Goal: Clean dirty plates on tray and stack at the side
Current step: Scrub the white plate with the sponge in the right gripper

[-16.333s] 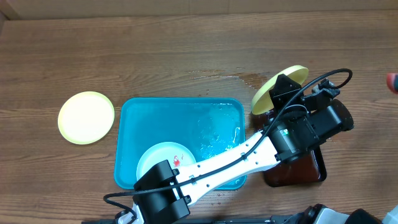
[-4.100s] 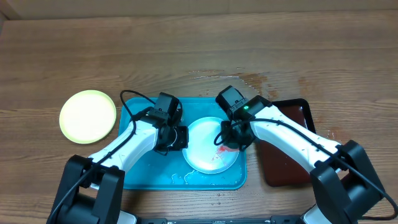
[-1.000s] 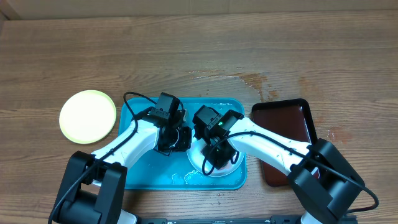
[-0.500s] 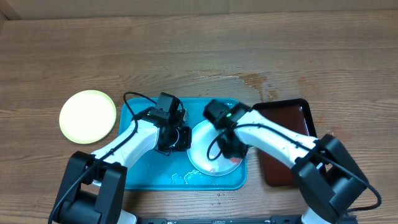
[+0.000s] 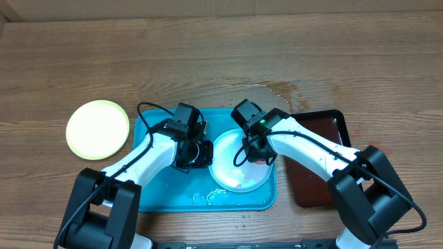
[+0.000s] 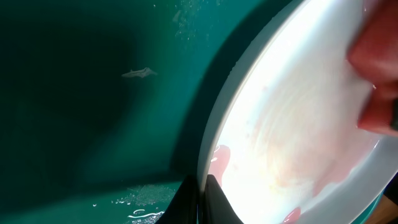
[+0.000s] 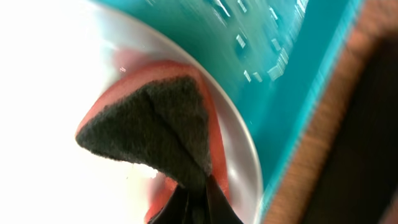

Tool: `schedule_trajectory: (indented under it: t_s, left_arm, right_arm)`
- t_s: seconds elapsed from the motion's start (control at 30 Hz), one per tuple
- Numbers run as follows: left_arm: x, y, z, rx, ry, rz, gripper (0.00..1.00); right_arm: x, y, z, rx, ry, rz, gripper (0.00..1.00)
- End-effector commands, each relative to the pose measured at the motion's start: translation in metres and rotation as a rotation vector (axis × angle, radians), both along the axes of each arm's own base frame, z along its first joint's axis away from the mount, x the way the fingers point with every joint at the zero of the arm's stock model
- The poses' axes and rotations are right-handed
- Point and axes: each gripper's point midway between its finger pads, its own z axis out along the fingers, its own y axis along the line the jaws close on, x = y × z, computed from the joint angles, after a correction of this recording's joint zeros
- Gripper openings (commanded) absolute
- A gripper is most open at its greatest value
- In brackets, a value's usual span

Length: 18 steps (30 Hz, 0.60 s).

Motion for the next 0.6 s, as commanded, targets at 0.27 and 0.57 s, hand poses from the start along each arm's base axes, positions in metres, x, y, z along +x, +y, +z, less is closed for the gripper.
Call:
schedule_trajectory:
  t_s: [0.27, 0.57]
  left_arm:
    - [0.0, -0.003, 0.0, -0.008, 0.012, -0.002, 0.04]
    - [0.0, -0.003, 0.0, -0.009, 0.011, -0.002, 0.04]
  right_arm:
    - [0.006, 0.037, 0.003, 0.158, -0.007, 0.271, 0.04]
    - [-0.033, 0.062, 0.003, 0.225, 0.096, 0.466, 0.04]
